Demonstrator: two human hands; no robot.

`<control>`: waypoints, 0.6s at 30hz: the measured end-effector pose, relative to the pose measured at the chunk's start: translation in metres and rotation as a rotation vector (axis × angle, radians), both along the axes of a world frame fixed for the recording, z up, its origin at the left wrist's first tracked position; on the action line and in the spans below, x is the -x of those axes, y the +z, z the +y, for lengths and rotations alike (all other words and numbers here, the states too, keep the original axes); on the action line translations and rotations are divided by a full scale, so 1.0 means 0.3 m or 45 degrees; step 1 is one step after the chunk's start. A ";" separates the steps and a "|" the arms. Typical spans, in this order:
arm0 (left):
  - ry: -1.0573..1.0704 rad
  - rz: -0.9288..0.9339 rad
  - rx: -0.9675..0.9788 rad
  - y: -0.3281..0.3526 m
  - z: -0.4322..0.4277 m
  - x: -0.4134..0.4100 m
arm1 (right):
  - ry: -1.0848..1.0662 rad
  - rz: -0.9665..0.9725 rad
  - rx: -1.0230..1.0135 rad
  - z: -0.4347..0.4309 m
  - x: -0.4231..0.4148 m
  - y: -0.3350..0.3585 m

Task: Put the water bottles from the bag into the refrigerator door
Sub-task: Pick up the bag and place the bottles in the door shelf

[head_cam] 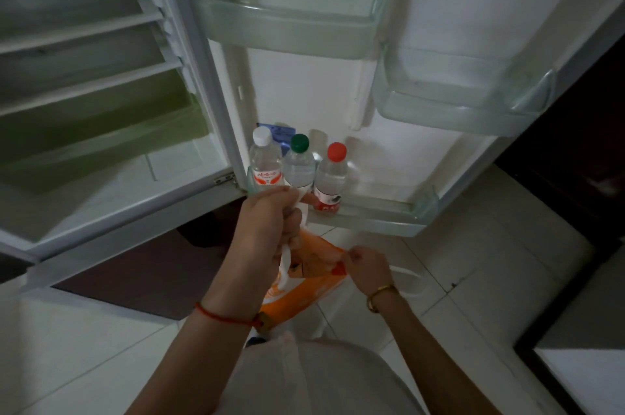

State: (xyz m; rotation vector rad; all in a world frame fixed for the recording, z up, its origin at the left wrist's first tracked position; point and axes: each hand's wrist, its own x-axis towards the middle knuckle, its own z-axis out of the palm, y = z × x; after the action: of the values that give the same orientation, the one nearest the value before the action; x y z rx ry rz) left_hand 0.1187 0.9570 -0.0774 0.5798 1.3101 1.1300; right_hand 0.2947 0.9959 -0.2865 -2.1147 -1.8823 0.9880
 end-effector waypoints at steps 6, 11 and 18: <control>0.033 0.028 -0.003 -0.001 -0.029 -0.052 | 0.175 -0.027 0.500 -0.003 -0.006 -0.064; 0.098 0.065 -0.004 0.002 -0.041 -0.071 | 0.258 -0.086 0.678 -0.012 -0.020 -0.087; 0.149 0.074 -0.025 0.023 -0.060 -0.003 | 0.299 -0.004 0.242 -0.050 -0.014 0.031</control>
State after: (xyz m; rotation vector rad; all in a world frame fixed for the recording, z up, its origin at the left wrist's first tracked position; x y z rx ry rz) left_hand 0.1196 0.9391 -0.0704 0.5600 1.3994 1.2310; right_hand 0.2988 0.9810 -0.2772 -2.0232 -2.1550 1.2581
